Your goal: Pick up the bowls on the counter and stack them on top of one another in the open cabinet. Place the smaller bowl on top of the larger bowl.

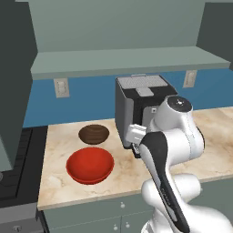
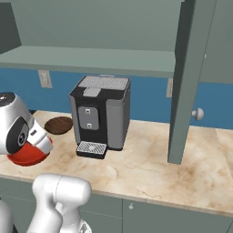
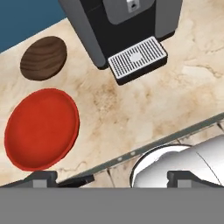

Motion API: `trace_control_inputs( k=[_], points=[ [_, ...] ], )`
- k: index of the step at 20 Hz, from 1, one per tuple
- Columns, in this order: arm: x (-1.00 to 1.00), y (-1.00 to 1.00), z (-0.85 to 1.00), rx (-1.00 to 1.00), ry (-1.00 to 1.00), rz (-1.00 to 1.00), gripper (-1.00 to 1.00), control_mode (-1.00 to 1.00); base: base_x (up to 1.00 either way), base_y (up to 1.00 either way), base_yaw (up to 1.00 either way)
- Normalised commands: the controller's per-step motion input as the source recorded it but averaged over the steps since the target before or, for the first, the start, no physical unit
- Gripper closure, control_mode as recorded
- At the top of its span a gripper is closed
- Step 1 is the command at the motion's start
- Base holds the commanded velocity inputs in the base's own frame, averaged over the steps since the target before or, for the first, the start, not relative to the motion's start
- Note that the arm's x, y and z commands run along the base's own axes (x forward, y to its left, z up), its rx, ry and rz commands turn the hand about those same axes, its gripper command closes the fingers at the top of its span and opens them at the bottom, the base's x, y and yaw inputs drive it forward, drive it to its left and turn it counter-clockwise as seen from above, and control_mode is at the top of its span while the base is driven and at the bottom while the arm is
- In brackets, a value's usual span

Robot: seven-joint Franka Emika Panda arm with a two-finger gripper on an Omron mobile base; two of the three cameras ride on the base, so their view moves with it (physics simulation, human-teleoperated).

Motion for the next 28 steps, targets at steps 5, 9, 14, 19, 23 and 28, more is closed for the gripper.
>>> trace_control_inputs(
  k=[5, 9, 14, 19, 23, 28],
  points=[
    [0.02, 0.26, -0.23, 0.03, -0.04, 0.0, -1.0, -1.0, 0.0, 0.0, 0.0],
    [0.06, 0.2, -0.17, 0.01, -0.06, 0.0, -1.0, -1.0, 0.0, 0.0, 0.0],
    [0.1, 0.19, -0.18, 0.0, -0.06, 0.0, -1.0, -1.0, 0.0, 0.0, 0.0],
    [0.13, 0.14, -0.26, 0.02, -0.04, 0.01, -1.0, -1.0, 0.0, 0.0, 0.0],
    [0.12, 0.04, -0.29, 0.03, 0.0, 0.02, -1.0, -1.0, 0.0, 0.0, 0.0],
    [0.11, 0.09, -0.24, 0.0, 0.0, 0.07, -1.0, -1.0, 0.0, 0.0, 0.0]
  ],
)
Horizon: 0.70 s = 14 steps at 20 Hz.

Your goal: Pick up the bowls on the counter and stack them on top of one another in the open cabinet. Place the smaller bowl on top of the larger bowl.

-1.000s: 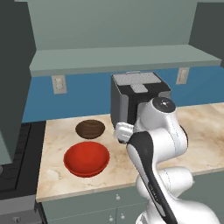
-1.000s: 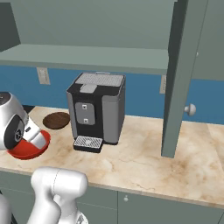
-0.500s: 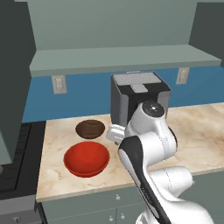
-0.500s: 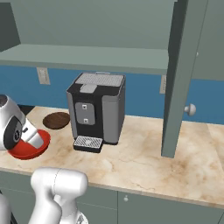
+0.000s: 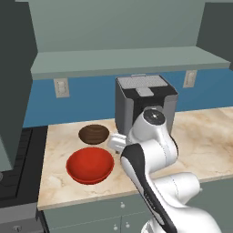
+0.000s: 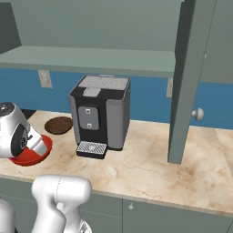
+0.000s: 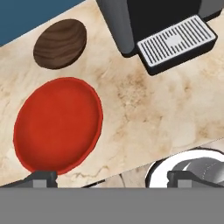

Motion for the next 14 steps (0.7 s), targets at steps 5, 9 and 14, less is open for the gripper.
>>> trace_control_inputs(
  k=[5, 9, 14],
  points=[
    [0.06, 0.08, -0.27, -0.03, 0.0, 0.07, -1.0, -1.0, 0.0, 0.0, 0.0],
    [0.02, 0.04, -0.28, -0.06, 0.0, 0.04, -1.0, -1.0, 0.0, 0.0, 0.0],
    [0.02, 0.02, -0.26, -0.05, 0.0, 0.02, -1.0, -1.0, 0.0, 0.0, 0.0]
  ],
)
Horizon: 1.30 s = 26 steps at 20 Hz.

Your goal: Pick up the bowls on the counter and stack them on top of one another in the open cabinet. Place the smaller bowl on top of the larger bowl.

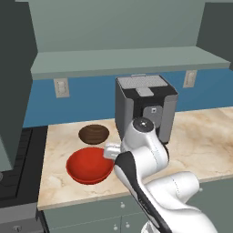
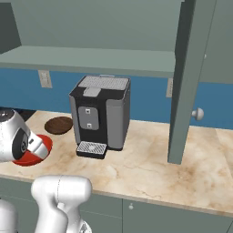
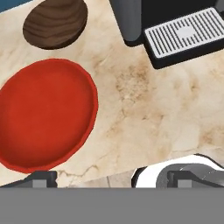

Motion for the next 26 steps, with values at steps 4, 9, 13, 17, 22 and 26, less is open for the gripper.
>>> trace_control_inputs(
  k=[4, 9, 13, 17, 22, 26],
  points=[
    [0.07, 0.04, -0.25, -0.01, 0.0, 0.02, -1.0, -1.0, 0.0, 0.0, 0.0],
    [0.11, 0.04, -0.26, 0.0, 0.01, 0.02, -1.0, -1.0, 0.0, 0.0, 0.0],
    [0.17, 0.03, -0.19, 0.0, 0.0, 0.02, -1.0, -1.0, 0.0, 0.0, 0.0],
    [0.18, 0.11, -0.22, 0.0, -0.01, 0.01, -1.0, -1.0, 0.0, 0.0, 0.0],
    [0.22, 0.13, -0.21, 0.0, 0.0, 0.0, -1.0, -1.0, 0.0, 0.0, 0.0],
    [0.22, 0.15, -0.21, 0.0, 0.0, 0.0, -1.0, -1.0, 0.0, 0.0, 0.0]
  ],
)
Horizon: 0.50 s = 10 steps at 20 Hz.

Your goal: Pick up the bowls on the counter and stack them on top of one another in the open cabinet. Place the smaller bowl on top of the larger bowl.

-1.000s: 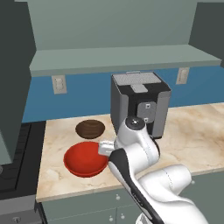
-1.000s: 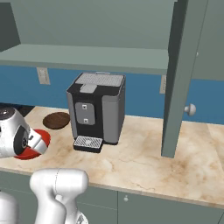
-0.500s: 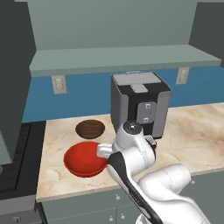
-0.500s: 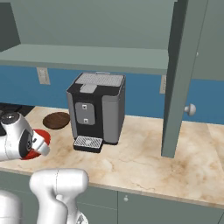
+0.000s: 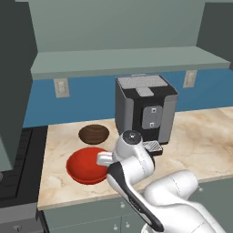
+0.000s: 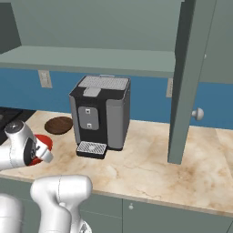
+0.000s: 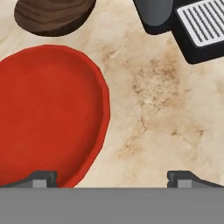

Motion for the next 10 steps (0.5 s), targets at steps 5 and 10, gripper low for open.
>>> trace_control_inputs(
  k=[5, 10],
  points=[
    [0.23, 0.12, -0.21, 0.0, 0.0, 0.0, -1.0, -1.0, 0.0, 0.0, 0.0],
    [0.21, 0.1, -0.22, 0.0, 0.0, 0.0, -1.0, -1.0, 0.0, 0.0, 0.0]
  ],
)
